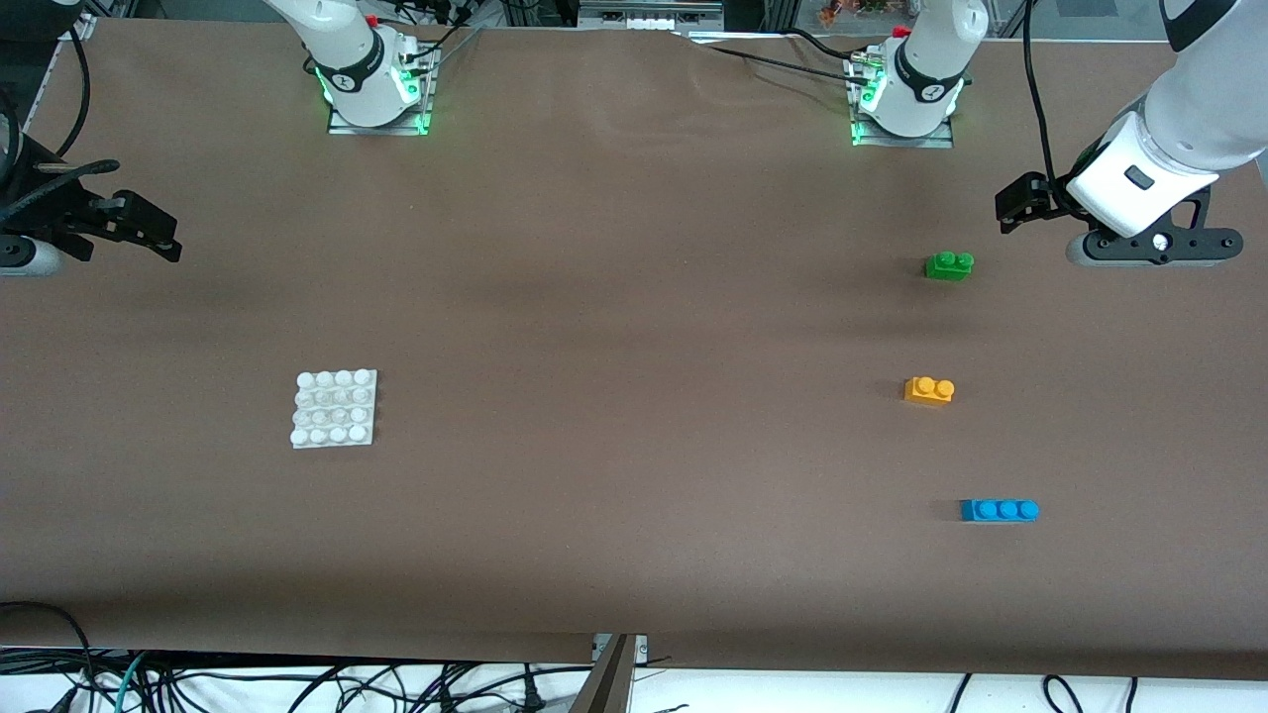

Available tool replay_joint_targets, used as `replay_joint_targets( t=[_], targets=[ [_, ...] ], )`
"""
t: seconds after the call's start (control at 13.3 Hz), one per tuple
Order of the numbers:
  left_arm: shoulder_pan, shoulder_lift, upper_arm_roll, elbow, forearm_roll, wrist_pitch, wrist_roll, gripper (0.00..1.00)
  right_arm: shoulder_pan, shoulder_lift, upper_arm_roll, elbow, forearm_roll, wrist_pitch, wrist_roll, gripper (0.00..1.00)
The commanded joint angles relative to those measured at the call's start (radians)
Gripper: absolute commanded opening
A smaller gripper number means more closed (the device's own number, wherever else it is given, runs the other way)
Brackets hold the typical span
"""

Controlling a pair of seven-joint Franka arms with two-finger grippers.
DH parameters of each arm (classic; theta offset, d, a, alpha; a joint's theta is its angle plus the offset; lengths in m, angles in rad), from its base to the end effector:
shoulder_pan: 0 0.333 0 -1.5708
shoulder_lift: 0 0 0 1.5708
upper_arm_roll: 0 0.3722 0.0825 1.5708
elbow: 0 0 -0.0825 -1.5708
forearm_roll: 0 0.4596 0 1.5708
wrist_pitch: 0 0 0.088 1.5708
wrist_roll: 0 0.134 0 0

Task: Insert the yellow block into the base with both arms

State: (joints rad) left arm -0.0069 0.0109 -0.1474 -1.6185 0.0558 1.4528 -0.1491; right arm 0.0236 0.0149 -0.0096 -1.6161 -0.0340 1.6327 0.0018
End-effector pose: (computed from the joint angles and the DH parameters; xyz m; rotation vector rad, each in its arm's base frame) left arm 0.6073 -0.0859 0.6126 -3.0508 0.0056 0.2543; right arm 0.6400 0.0046 0.6249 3.1075 0.0222 0.0031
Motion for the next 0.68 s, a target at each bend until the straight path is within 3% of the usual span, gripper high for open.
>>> replay_joint_targets(
  t=[0.0, 0.6],
  targets=[
    [0.004, 0.015, 0.000, 0.032, -0.027, -0.023, 0.006, 1.00, -0.004, -0.007, 0.000, -0.005, 0.008, -0.017, 0.012, 0.99],
    [0.004, 0.015, 0.000, 0.032, -0.027, -0.022, 0.006, 1.00, -0.005, 0.000, 0.000, 0.007, 0.009, -0.016, 0.007, 0.99]
  ],
)
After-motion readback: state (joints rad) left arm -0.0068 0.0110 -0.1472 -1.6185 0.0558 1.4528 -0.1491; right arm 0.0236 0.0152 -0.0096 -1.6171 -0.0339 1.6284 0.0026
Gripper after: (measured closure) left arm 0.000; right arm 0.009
